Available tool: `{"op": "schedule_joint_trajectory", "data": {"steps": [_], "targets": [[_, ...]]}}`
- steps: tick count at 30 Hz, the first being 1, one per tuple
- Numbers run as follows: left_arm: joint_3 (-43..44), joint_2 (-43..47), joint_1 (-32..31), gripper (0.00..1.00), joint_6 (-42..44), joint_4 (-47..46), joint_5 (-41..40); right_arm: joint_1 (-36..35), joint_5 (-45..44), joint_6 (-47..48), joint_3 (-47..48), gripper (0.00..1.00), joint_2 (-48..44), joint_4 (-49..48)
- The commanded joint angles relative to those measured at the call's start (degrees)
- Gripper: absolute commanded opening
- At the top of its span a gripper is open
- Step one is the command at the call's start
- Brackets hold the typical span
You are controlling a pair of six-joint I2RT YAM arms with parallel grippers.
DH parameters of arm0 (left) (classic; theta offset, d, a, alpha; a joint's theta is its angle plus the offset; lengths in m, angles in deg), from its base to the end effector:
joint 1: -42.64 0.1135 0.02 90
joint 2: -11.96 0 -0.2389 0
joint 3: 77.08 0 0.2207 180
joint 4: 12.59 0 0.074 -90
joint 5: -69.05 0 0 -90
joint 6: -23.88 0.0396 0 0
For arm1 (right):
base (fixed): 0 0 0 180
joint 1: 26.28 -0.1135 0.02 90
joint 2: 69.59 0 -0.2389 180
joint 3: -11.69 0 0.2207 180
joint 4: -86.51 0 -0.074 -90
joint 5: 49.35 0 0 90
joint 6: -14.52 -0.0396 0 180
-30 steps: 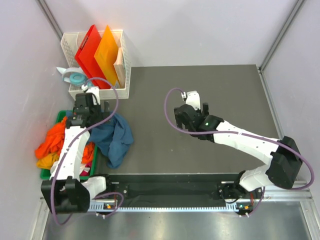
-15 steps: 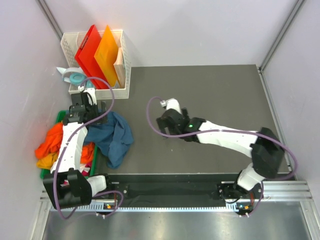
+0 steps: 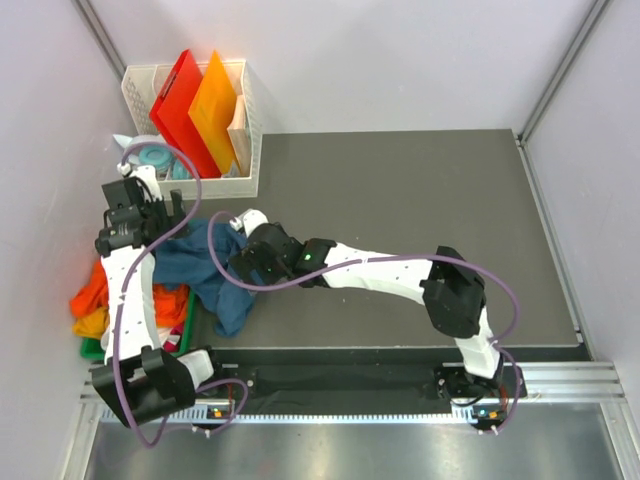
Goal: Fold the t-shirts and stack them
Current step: Grab crumpled tshirt from bin with the right arm
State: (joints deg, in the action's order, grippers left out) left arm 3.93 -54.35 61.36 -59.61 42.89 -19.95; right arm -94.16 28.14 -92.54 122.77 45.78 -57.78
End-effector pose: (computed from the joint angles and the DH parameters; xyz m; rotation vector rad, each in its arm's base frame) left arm 0.2119 0.0711 0.3141 -0.2346 2.2792 0.2097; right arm 0.1694 0.3940 0.2404 -0.8824 2.1319 0.5392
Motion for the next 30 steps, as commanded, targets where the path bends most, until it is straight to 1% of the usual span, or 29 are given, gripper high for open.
{"op": "schedule_joint_trajectory", "data": {"steps": [1,4,8,10,11,12,13,14,15,16,17,21,22,24,25,27,28,30], "targets": [[-1.1,3.0,0.1,0.99,1.4,1.5,2.3,-0.6,4.4,0.5,5.2,1.0,1.4,-2.9],[-1.5,3.1,0.2,0.99,1.3,1.8,2.3,-0.9,6.9,0.0,8.0,1.0,4.6,-2.1],[-1.5,3.3,0.2,0.99,1.2,2.3,2.8,-0.9,10.9,-1.0,10.4,0.96,8.6,-1.8],[-1.6,3.3,0.2,0.99,1.2,2.4,3.0,-0.9,11.5,-1.6,10.9,0.91,10.1,-1.4],[-1.6,3.3,0.2,0.99,1.3,2.5,3.0,-0.9,11.7,-1.8,10.8,0.86,10.4,-1.4],[-1.8,3.4,0.2,0.99,1.2,2.5,3.1,-0.9,11.6,-2.1,10.5,0.68,10.5,-1.9],[-1.9,3.4,0.1,0.99,1.3,2.5,3.1,-0.9,11.3,-2.4,10.2,0.56,10.1,-2.3],[-1.9,3.3,0.1,0.99,1.2,2.6,3.1,-0.9,10.8,-2.6,9.1,0.41,9.8,-3.1],[-2.2,3.4,0.1,0.99,1.2,2.6,3.1,-0.9,10.1,-3.1,8.6,0.13,9.4,-3.4],[-2.3,3.4,0.2,0.99,1.2,2.5,3.3,-0.9,8.4,-3.3,8.1,0.04,8.6,-3.3],[-2.4,3.3,0.1,0.99,1.1,2.5,3.4,-0.9,7.2,-3.6,7.4,0.0,8.0,-3.2],[-2.9,2.9,0.1,0.99,1.1,2.0,4.4,-0.9,0.0,-3.9,3.2,0.0,2.6,-3.2],[-3.0,2.8,0.1,0.99,1.1,1.7,4.7,-0.6,-3.2,-3.9,2.1,0.0,-1.0,-2.9],[-2.8,2.6,0.2,0.98,1.8,1.6,6.3,0.1,-6.5,-4.2,-2.2,0.0,-5.2,-2.1],[-2.8,2.2,0.2,0.98,2.3,1.5,8.6,1.2,-9.7,-4.5,-3.8,0.0,-9.8,-1.6],[-3.0,1.9,0.0,0.98,2.8,1.1,11.0,2.7,-12.3,-5.3,-8.6,0.0,-14.4,0.8],[-3.0,1.4,-0.1,0.98,2.8,0.8,13.1,4.1,-14.8,-5.4,-12.3,0.0,-19.0,1.5],[-3.4,0.3,-0.9,0.98,2.6,0.2,14.1,5.8,-17.3,-6.1,-15.7,0.0,-23.3,3.7]]}}
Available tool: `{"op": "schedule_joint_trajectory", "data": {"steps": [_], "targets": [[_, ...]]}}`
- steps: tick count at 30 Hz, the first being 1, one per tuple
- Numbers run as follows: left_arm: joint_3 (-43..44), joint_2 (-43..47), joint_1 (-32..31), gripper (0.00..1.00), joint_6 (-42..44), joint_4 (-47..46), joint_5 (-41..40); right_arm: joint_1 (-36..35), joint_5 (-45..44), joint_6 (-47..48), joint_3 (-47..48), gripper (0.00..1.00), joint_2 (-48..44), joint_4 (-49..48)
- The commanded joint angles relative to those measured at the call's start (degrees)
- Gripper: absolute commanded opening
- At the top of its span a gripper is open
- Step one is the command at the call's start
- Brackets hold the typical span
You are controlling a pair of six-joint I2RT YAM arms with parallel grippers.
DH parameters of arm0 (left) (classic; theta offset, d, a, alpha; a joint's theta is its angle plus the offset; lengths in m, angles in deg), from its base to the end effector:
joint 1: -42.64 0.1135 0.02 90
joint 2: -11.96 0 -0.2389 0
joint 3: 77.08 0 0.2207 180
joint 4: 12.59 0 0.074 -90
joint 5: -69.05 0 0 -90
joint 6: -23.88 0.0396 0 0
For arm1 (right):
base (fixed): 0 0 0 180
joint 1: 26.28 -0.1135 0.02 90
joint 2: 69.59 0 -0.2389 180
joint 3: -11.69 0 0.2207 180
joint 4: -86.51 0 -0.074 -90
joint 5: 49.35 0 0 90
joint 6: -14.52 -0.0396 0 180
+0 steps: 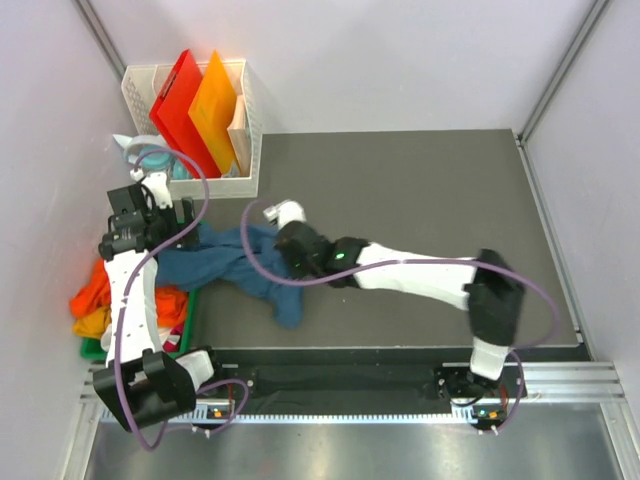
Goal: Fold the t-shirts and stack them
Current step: Move the tshirt to the center of the board
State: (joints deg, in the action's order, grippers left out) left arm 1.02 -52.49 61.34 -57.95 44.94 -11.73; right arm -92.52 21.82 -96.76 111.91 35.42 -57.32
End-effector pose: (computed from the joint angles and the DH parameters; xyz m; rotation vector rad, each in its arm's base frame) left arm 0.2037 0.0623 0.3027 -0.1338 2.3209 0.0476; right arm 0.1672 0.3481 0.2527 -0.7099 2.1651 0.4447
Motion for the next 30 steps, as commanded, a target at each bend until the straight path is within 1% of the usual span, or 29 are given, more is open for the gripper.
{"op": "schedule_joint_trajectory", "data": {"steps": [1,4,7,13,14,15,17,19,20,23,25,26,30], "targets": [[-0.6,-2.0,-1.4,0.98,0.7,-2.1,5.8,5.8,-12.4,-2.2,-7.9,0.0,-17.1,3.9],[-1.2,-3.6,-4.0,0.98,0.7,-3.7,4.9,8.9,-15.3,-3.9,-13.7,0.0,-24.1,6.7],[-1.8,-5.7,-7.1,0.98,0.8,-5.2,3.6,11.8,-14.8,-5.7,-18.8,0.0,-28.4,8.0],[-2.7,-11.7,-15.8,0.97,-0.6,-6.4,1.7,12.4,-13.4,-9.7,-23.3,0.0,-27.8,9.3],[-3.5,-11.9,-18.1,0.97,-0.8,-6.8,1.9,12.4,-13.3,-10.4,-23.5,0.0,-27.9,9.1],[-4.0,-11.8,-19.2,0.97,-1.0,-7.2,3.0,12.4,-13.3,-10.7,-23.8,0.0,-27.9,9.0],[-4.8,-11.6,-24.3,0.97,-1.3,-8.3,5.1,12.4,-13.1,-11.0,-24.0,0.0,-27.9,8.9],[-5.4,-10.7,-27.5,0.97,-1.8,-9.9,6.8,12.4,-13.1,-11.0,-23.5,0.0,-27.7,9.0],[-5.7,-10.6,-30.6,0.98,-2.2,-10.6,6.5,12.4,-13.2,-10.8,-23.2,0.0,-27.4,9.2],[-5.6,-12.8,-34.7,0.98,-3.9,-13.1,3.2,12.4,-13.2,-10.5,-21.8,0.0,-26.4,9.9],[-4.9,-14.8,-35.5,0.97,-4.7,-14.1,1.6,12.4,-13.2,-10.2,-20.8,0.0,-25.6,10.3],[-4.7,-17.2,-35.7,0.97,-5.1,-14.9,1.2,12.4,-13.2,-10.3,-20.5,0.0,-25.3,10.4],[-3.2,-23.2,-35.8,0.91,-5.4,-17.2,1.2,12.4,-13.5,-10.0,-19.4,0.0,-24.6,11.1]]}}
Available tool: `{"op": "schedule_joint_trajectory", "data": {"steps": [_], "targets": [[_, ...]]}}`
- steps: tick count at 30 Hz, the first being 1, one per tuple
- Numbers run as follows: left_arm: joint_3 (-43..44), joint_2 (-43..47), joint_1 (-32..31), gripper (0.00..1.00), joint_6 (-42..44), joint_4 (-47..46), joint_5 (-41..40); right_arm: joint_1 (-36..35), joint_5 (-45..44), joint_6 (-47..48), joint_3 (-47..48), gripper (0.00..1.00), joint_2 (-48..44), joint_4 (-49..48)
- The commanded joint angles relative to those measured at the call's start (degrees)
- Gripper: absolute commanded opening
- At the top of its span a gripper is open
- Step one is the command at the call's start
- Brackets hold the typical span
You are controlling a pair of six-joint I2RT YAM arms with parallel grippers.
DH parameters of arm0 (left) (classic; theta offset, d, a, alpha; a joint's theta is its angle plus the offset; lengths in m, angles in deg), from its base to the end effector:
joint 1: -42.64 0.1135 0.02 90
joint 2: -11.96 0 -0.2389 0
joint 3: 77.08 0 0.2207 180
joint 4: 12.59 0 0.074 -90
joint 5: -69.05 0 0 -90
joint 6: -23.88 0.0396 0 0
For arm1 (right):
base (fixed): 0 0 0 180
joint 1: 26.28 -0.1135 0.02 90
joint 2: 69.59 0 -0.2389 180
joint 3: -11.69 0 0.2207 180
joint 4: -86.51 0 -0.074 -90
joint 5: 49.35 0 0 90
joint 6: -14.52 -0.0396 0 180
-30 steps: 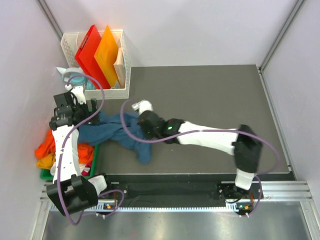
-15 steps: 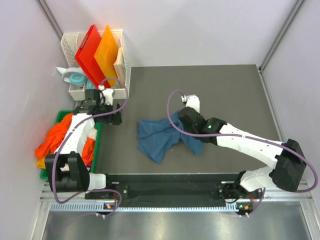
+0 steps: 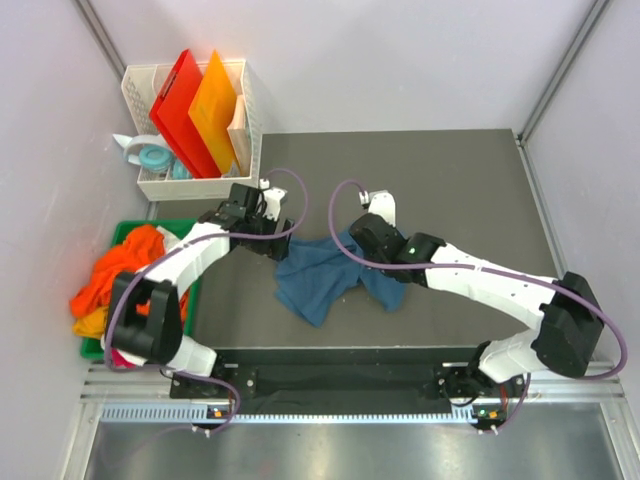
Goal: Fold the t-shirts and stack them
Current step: Move the tshirt to the center of the board, then flatten out the tshirt
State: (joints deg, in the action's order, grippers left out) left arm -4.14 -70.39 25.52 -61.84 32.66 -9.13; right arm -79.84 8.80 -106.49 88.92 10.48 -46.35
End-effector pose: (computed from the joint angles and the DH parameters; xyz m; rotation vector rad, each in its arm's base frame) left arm 0.2567 -0.0876 0.2222 0.5516 2.4701 -0.3503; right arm 0.1763 0.2035 0.2555 -0.2123 2.2703 0.0770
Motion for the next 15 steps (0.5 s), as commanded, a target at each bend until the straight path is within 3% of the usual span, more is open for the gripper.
{"op": "schedule_joint_trajectory", "data": {"steps": [1,5,10,15], "targets": [[2.9,-6.6,0.0,0.9,-1.4,-5.0,-0.9,-0.3,-0.6,-0.3,3.7,0.0,0.4,0.2],[6.9,-13.4,0.0,0.82,-1.9,-1.9,1.3,-0.3,-1.1,-0.5,3.9,0.0,0.3,1.1],[7.6,-14.2,-0.1,0.67,-2.6,-2.0,2.0,-0.2,-2.2,-0.4,2.9,0.0,-0.6,1.8],[7.6,-13.1,-0.1,0.33,-2.1,-1.9,1.9,-0.2,-2.4,-0.5,2.0,0.0,-0.7,1.2]]}}
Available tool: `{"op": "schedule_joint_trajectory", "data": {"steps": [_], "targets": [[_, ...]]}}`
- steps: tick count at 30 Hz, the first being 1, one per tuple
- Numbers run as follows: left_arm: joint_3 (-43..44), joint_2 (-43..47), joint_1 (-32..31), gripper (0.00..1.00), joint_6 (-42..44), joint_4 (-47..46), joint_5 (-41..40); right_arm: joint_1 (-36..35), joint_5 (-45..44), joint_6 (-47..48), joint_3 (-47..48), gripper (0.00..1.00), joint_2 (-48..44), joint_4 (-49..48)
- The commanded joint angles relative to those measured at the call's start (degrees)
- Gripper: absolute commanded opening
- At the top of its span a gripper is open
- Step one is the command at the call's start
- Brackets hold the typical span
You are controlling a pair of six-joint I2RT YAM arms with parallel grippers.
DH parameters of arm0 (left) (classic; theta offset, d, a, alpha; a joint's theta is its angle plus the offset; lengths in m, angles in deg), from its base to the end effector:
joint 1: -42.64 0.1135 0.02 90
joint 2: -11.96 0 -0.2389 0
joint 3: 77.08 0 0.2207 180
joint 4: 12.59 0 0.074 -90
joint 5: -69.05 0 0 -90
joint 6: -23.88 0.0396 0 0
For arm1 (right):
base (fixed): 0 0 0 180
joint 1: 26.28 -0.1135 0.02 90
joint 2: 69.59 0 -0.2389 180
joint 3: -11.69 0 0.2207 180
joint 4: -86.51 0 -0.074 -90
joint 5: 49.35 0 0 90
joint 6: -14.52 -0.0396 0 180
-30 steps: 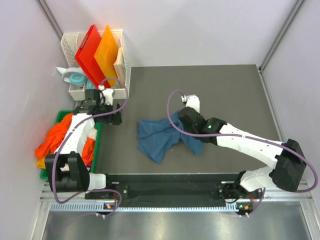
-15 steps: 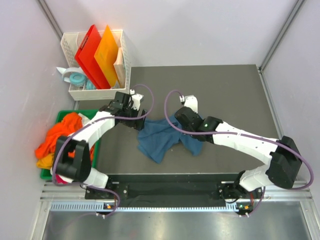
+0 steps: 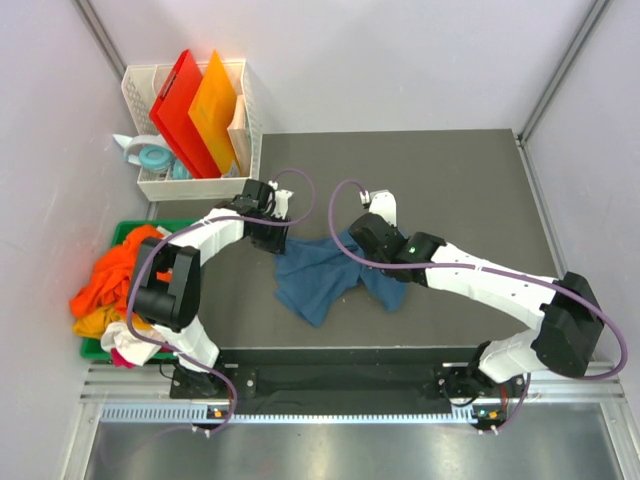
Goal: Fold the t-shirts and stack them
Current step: Flatten out the tshirt
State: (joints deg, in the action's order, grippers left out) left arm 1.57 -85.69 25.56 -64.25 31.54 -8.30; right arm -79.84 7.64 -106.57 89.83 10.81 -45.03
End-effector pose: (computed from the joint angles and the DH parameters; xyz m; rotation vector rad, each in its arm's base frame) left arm 0.2951 -0.0997 0.1779 0.5114 2.6329 -0.3793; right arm 0.1769 0.2032 0.2574 -0.2064 2.2683 0.0481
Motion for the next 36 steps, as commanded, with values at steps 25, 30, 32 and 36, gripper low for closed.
{"op": "schedule_joint_trajectory", "data": {"steps": [25,30,32,36], "targets": [[3.4,-3.1,-2.2,0.43,0.9,1.1,-1.0,-0.2,-0.2,-0.5,0.7,0.0,0.2,-1.4],[4.6,-5.5,-3.0,0.42,0.9,1.6,-1.4,-0.2,-0.6,-0.5,0.3,0.0,-0.1,-1.1],[4.8,-6.6,-3.0,0.42,0.9,1.8,-1.4,-0.2,-0.8,-0.5,0.0,0.0,-0.4,-1.1],[5.2,-7.6,-3.1,0.32,1.5,2.1,-1.3,-0.2,-1.1,-0.3,-0.1,0.0,-0.5,-1.1]]}}
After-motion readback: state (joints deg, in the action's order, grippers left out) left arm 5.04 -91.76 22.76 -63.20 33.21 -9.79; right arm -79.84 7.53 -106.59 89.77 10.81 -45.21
